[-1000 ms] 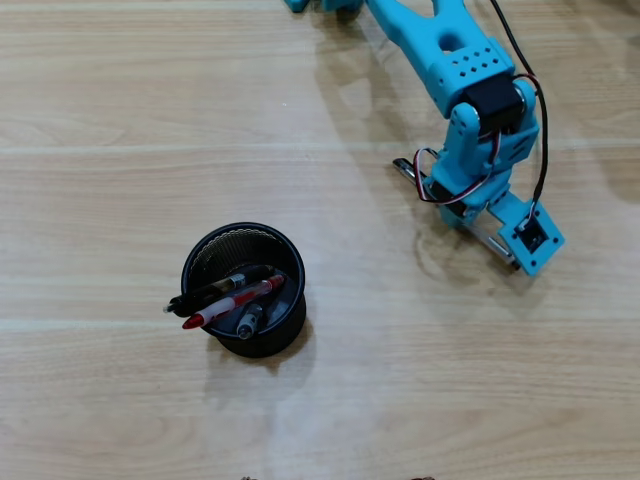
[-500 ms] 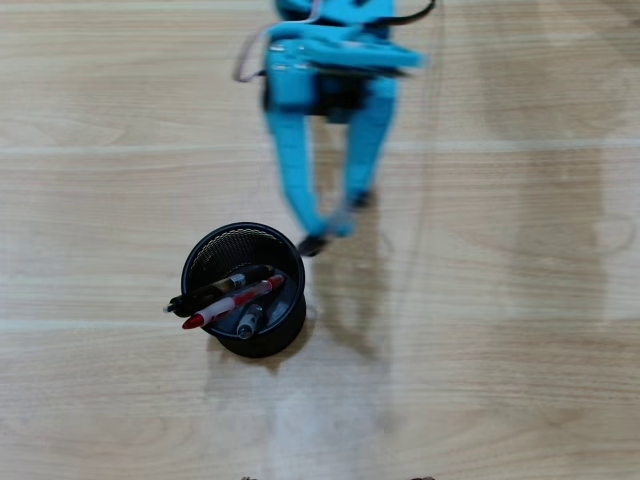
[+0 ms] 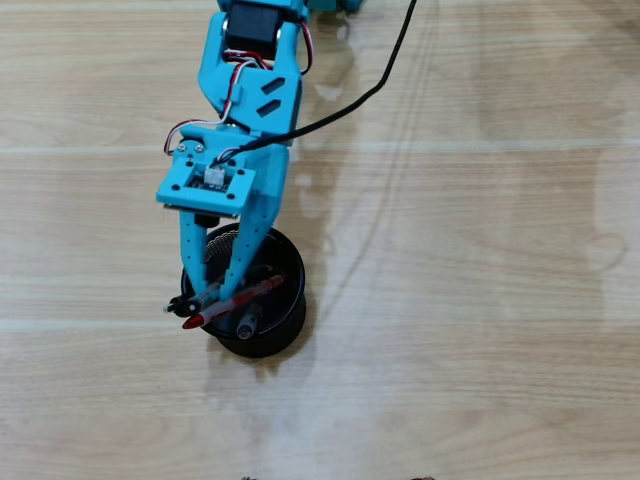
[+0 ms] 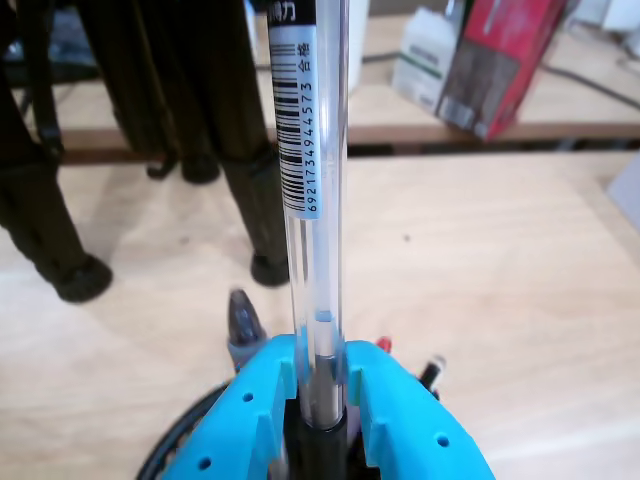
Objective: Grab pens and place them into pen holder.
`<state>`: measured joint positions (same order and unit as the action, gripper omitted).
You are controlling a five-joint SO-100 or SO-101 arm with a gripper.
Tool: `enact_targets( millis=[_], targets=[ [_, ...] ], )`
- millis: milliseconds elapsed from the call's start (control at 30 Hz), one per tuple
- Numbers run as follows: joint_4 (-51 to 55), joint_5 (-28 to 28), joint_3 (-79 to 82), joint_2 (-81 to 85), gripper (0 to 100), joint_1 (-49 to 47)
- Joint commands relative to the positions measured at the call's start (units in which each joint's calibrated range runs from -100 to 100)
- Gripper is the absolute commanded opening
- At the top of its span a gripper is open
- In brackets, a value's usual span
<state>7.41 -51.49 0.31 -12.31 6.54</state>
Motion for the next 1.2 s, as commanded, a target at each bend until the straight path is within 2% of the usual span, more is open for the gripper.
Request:
enact_targets(
  millis=[0, 100, 400, 467, 567, 667, 767, 867, 1033, 1167],
  targets=[
    [3.6, -0.3, -3.9, 1.0, 4, 0.2],
    [3.7, -0.2, -3.9, 2.7, 9, -0.2],
    [4.3, 0.4, -3.7, 11.0, 8, -1.1],
    [4.8, 3.3, -2.6, 15.1, 8, -1.5],
    [15.8, 11.3, 1.4, 25.4, 4, -3.2],
    [37.0, 21.3, 11.2, 39.2, 4, -5.2],
    [53.1, 28.3, 26.9, 53.5, 7, -5.7],
    [60.3, 32.2, 38.8, 67.9, 12, -5.8],
    [65.0, 39.3, 53.2, 90.3, 13, -6.4],
    [71.1, 40.8, 72.1, 109.7, 13, -5.6]
  ],
)
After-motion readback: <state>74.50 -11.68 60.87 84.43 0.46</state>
